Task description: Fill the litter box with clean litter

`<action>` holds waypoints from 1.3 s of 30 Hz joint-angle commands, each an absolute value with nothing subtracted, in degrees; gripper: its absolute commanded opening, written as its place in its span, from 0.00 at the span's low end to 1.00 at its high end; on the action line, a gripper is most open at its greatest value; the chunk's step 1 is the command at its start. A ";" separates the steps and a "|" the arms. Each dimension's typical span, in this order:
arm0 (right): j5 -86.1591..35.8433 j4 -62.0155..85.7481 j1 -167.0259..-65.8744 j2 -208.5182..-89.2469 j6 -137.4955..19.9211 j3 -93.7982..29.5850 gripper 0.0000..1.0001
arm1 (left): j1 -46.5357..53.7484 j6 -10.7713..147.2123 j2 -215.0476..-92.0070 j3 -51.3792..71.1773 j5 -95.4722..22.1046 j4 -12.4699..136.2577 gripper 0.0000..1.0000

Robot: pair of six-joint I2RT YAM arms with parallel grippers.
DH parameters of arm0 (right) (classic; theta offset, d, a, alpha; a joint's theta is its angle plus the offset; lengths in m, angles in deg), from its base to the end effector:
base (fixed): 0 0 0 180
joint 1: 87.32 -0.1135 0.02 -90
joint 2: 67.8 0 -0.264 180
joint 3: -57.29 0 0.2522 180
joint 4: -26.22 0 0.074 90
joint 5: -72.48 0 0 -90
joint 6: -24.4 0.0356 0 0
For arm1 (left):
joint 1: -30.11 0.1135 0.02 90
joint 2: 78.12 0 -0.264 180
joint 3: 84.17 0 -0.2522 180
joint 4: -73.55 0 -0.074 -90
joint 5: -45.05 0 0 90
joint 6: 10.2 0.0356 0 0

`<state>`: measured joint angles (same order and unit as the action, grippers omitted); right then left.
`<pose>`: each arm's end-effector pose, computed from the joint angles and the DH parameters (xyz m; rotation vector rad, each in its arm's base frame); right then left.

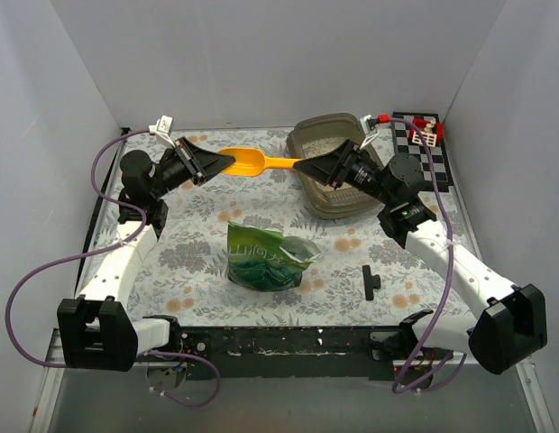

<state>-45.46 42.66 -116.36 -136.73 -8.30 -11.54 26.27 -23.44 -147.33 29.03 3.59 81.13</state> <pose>0.2354 0.1498 0.3891 -0.1113 1.4997 1.5626 0.2730 -0.0451 0.3585 -0.7718 1.7807 -1.9984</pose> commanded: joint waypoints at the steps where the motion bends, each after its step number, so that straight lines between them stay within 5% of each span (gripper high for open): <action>1: -44.68 47.79 -117.64 -137.85 -7.42 -14.22 0.70 | 26.59 -23.82 -146.59 28.98 3.22 82.90 0.00; 39: -43.44 52.98 -119.14 -141.19 -8.21 -13.86 0.44 | 26.59 -25.32 -147.12 29.95 3.31 84.93 0.00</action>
